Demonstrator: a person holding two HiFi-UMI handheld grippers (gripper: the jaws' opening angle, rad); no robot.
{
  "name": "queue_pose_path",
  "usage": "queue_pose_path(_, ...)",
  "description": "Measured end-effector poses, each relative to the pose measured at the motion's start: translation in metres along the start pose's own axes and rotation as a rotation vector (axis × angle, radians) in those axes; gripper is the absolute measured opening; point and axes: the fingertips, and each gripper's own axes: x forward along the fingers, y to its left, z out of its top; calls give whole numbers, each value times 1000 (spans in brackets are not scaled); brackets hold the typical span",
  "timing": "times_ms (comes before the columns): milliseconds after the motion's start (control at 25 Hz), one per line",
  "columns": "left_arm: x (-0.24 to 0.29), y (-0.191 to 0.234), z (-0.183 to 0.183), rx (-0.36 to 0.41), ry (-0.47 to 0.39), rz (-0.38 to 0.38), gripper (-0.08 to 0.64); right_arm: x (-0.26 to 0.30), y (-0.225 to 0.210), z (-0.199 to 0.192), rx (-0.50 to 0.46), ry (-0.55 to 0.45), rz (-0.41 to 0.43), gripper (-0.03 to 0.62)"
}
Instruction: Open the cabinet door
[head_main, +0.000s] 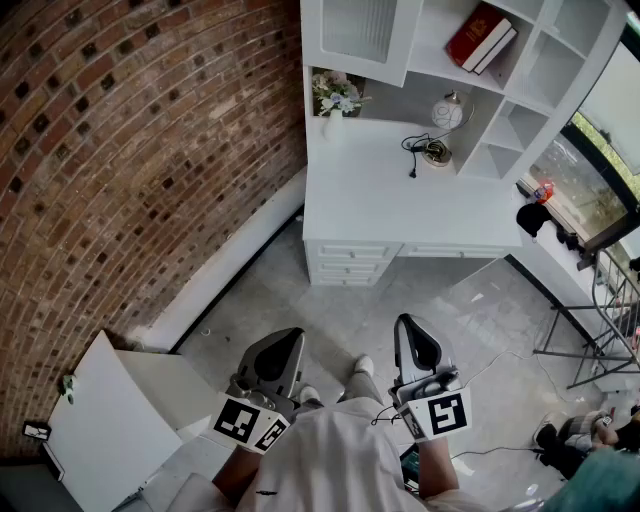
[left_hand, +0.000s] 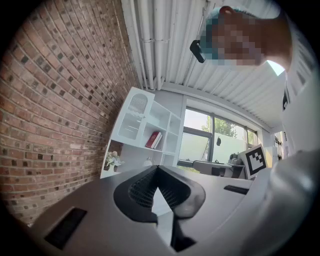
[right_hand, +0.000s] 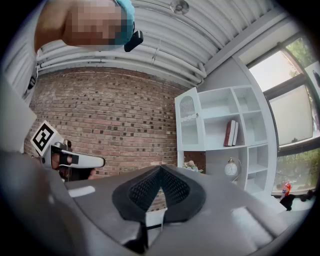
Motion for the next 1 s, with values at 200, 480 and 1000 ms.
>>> queue_pose_path(200, -4, -56, -10, -3, -1, 36, 9, -47, -23, -2, -17, 18, 28, 0)
queue_pose_path(480, 36, -121, -29, 7, 28, 70, 10, -99, -76, 1, 14, 3, 68, 0)
queue_pose_path(1000, 74, -200, -58, 15, 55, 131, 9, -165, -152, -12, 77, -39, 94, 0)
